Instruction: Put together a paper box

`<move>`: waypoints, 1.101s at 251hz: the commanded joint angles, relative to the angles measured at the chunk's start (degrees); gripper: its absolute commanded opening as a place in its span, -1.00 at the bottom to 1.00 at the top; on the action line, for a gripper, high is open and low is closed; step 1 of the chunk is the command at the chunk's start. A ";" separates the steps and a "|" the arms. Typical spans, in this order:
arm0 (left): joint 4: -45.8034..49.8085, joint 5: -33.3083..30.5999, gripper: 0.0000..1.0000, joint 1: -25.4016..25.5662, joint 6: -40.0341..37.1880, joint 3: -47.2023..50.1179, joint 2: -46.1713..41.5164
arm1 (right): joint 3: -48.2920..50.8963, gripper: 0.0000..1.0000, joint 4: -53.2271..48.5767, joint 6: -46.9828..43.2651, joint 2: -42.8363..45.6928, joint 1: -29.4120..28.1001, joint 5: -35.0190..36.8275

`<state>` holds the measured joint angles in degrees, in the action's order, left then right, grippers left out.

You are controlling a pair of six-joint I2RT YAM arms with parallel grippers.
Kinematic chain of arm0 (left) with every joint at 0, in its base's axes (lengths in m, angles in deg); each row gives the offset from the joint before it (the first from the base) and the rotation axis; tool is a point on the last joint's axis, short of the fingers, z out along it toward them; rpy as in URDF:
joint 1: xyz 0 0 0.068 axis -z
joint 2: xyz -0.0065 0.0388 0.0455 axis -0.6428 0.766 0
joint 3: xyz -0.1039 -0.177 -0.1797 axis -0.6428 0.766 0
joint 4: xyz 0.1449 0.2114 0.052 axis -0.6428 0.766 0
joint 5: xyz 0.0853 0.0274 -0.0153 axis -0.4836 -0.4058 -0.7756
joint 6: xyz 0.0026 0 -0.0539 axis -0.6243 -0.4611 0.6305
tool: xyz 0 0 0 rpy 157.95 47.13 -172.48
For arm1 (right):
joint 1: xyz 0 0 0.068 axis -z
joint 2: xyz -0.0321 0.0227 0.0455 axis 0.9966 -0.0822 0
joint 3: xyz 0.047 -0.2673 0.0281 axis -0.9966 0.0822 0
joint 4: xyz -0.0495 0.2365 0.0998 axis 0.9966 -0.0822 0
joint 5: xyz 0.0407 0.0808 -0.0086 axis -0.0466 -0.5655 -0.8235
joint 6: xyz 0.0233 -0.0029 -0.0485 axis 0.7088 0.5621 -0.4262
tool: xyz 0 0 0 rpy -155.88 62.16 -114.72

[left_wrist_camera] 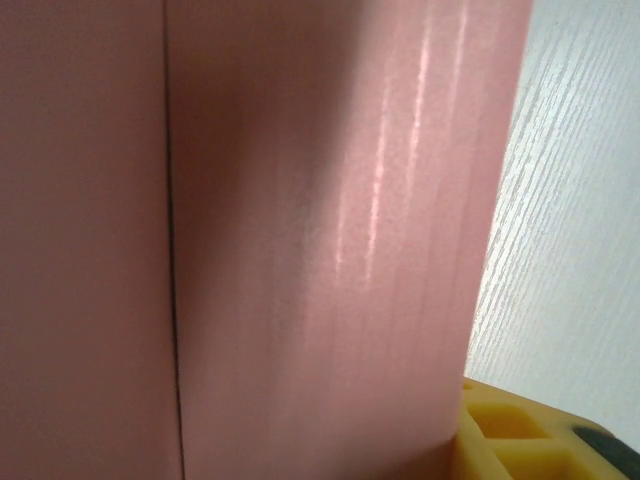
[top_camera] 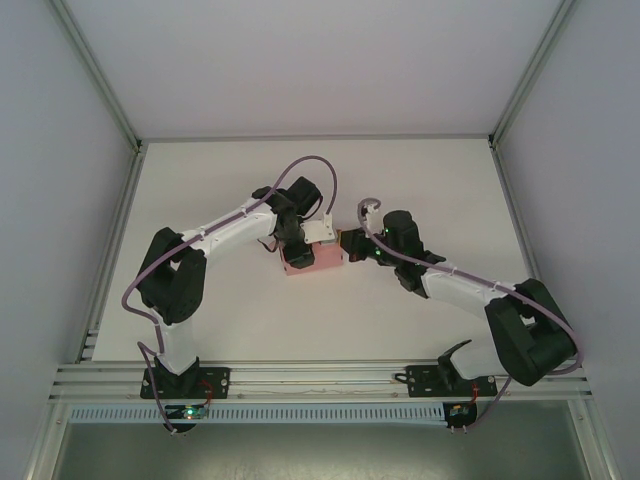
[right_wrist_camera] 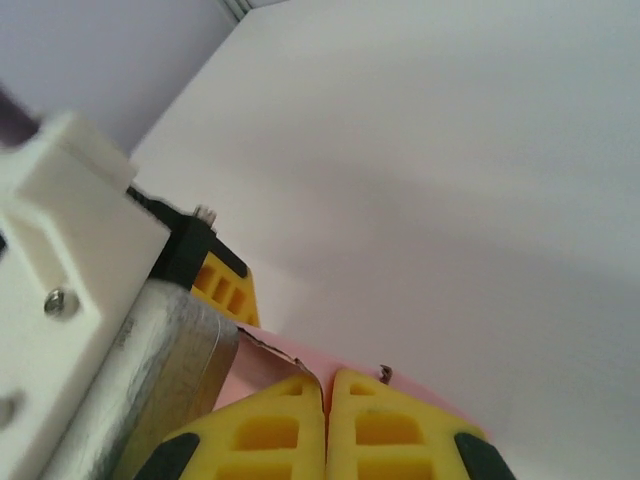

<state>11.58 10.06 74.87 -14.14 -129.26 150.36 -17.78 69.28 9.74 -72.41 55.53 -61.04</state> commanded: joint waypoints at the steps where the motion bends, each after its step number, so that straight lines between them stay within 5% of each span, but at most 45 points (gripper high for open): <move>1: -0.29 0.20 -0.08 -0.60 2.25 2.42 2.90 | 3.39 -1.00 -2.03 -9.54 1.45 -3.79 3.94; 83: -2.27 1.24 -0.06 -0.65 3.22 2.40 1.50 | 11.22 -1.00 16.25 -7.45 -1.78 -5.15 6.32; 110: -3.04 1.41 -0.04 -0.67 3.93 2.24 1.48 | 11.40 -1.00 22.47 -3.76 -5.40 -5.79 2.27; 209: -5.93 2.25 0.00 -0.74 4.50 3.90 -1.25 | 12.34 -1.00 20.48 -4.53 -5.74 -7.95 9.58; 276: -7.62 1.58 0.22 -0.98 6.19 4.65 -3.72 | 11.38 -1.00 17.29 -2.58 -5.97 -8.29 13.77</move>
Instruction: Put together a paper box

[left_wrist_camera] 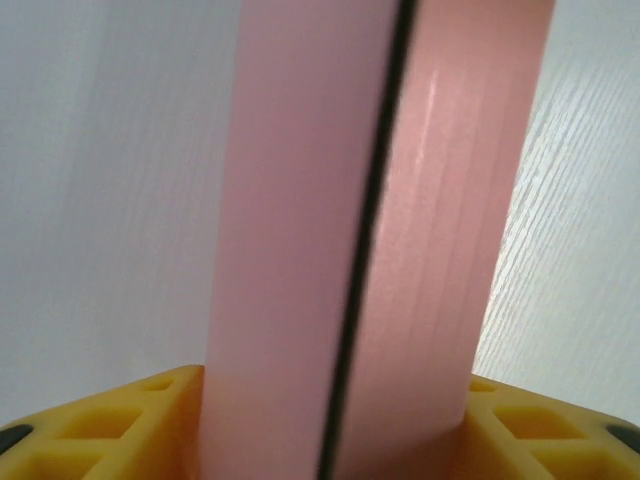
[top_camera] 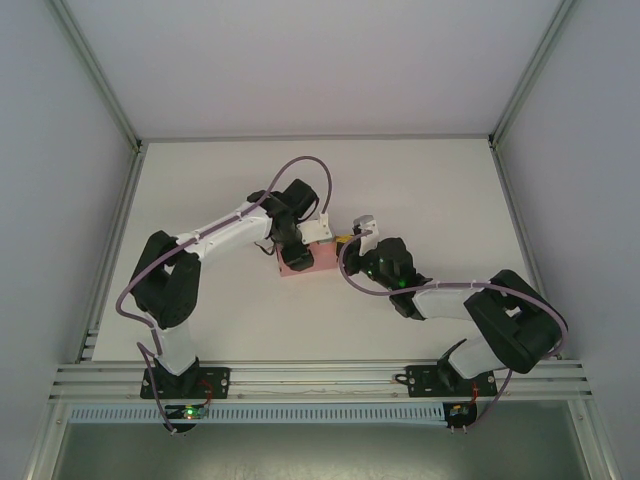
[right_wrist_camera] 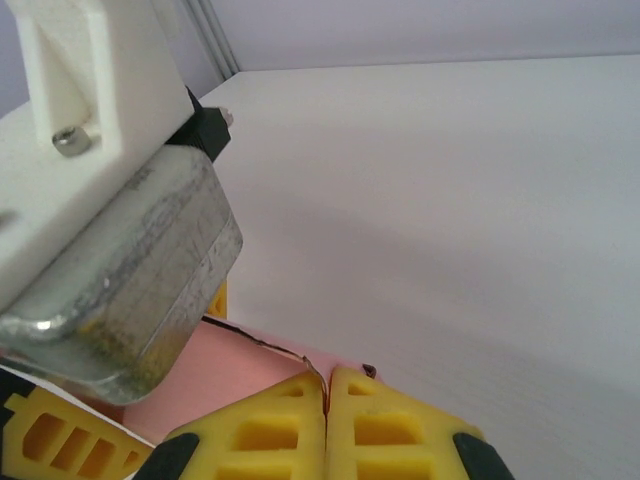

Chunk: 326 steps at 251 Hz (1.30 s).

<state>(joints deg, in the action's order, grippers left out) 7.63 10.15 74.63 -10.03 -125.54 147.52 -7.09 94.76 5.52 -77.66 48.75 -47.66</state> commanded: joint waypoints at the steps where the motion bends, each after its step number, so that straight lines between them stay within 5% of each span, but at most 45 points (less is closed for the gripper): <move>1: -3.67 1.41 0.22 -0.72 2.10 0.95 -0.89 | 0.65 -1.00 -8.33 1.67 -0.71 -1.52 0.56; 127: -8.28 0.35 0.73 -0.85 6.48 5.70 -10.68 | -7.62 -1.00 -26.12 6.72 2.67 -4.16 12.32; 181: -10.75 -9.61 0.72 -0.92 15.05 9.41 -15.82 | -8.04 -1.00 -26.32 6.26 2.94 -5.19 13.26; 230: -7.83 -22.36 0.54 -0.87 33.38 12.19 -22.91 | -10.21 -1.00 -30.47 5.32 3.41 -6.87 16.44; 326: -9.69 -21.13 0.40 -0.02 37.15 22.95 -34.55 | -14.40 -1.00 -35.63 4.74 1.95 -8.26 17.47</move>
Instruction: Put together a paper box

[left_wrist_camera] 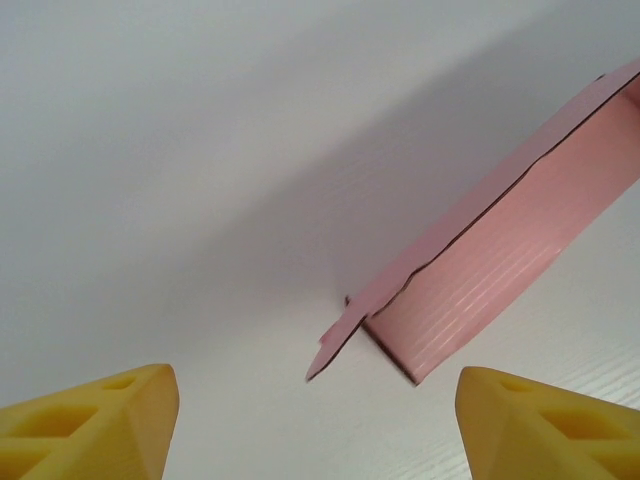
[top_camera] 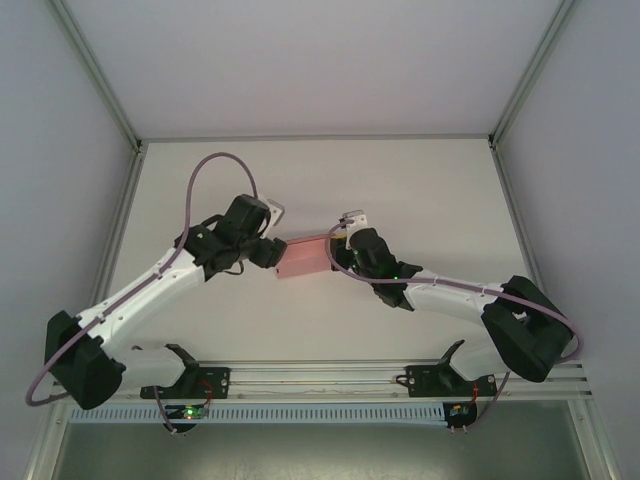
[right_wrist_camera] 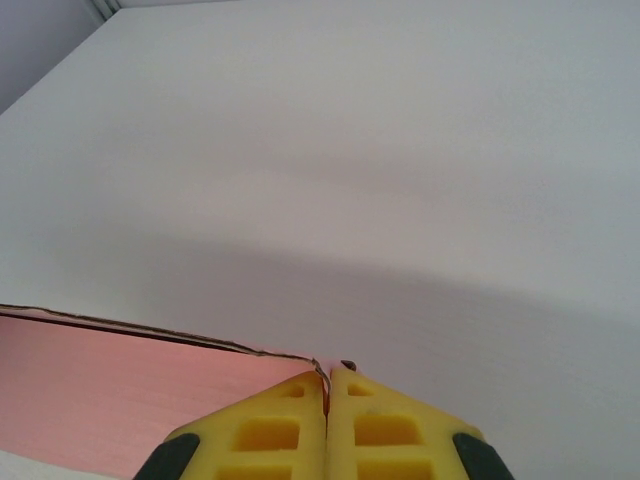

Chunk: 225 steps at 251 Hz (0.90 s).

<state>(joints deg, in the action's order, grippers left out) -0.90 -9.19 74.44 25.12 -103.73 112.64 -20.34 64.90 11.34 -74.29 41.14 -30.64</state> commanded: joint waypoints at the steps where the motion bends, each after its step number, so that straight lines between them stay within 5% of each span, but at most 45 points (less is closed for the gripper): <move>1: -1.15 -1.72 0.39 0.19 1.98 1.13 0.37 | -1.13 -1.00 -5.81 -1.14 -1.47 -0.67 0.42; 134: -2.28 -2.02 -0.01 -0.39 2.34 -2.66 9.40 | -2.06 -1.00 -7.42 -2.29 -1.47 -0.94 -0.87; 225: -2.19 -2.34 -0.53 -0.56 2.31 -4.32 12.47 | -1.69 -1.00 -7.38 -2.75 -1.29 -0.96 -1.12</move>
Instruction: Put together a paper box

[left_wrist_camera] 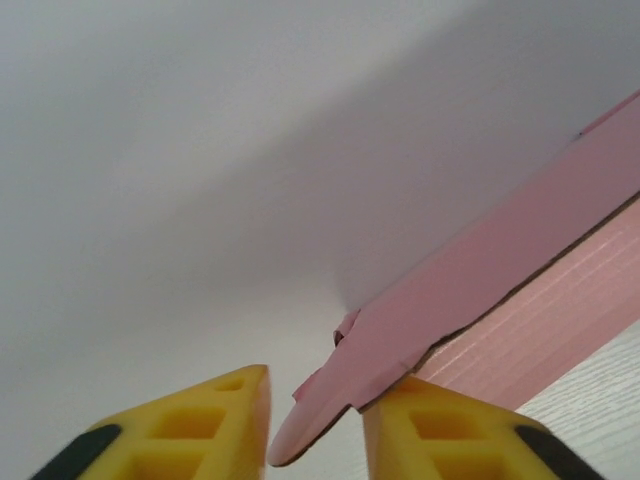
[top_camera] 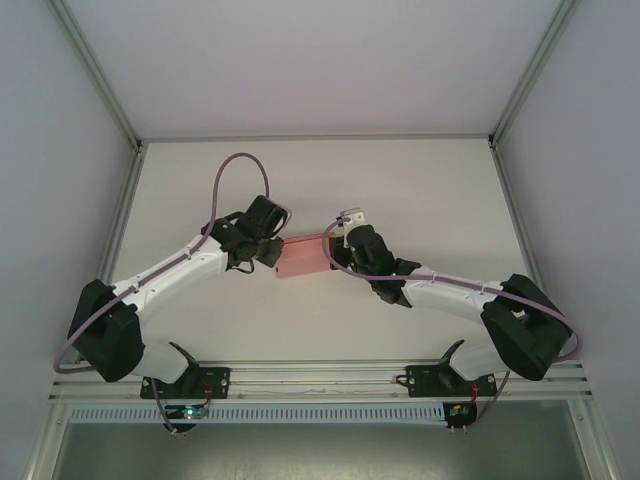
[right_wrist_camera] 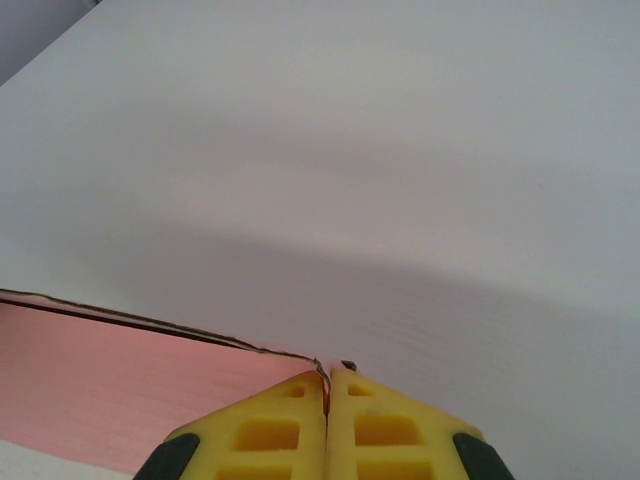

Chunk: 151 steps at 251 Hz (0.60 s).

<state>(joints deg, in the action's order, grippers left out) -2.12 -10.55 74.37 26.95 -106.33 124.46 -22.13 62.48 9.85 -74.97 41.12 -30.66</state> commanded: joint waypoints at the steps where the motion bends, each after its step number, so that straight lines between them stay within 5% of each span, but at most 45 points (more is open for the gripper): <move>1: -0.97 -0.95 -0.54 -0.47 0.52 -1.72 0.67 | 0.13 -1.00 -4.98 -1.24 -0.52 -0.98 -1.09; 45: -1.03 0.35 -0.99 -0.69 3.50 -2.37 0.85 | -0.30 -1.00 -6.13 -1.79 -0.66 -1.23 -0.68; 151: 2.06 11.24 -1.00 -4.24 20.67 -3.56 0.58 | -1.22 -1.00 -8.69 -3.22 -1.63 -4.14 4.70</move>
<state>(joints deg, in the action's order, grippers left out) -0.50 -4.93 71.88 39.32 -107.70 125.36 -23.01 60.29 8.30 -74.99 38.24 -26.94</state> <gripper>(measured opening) 0.052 0.049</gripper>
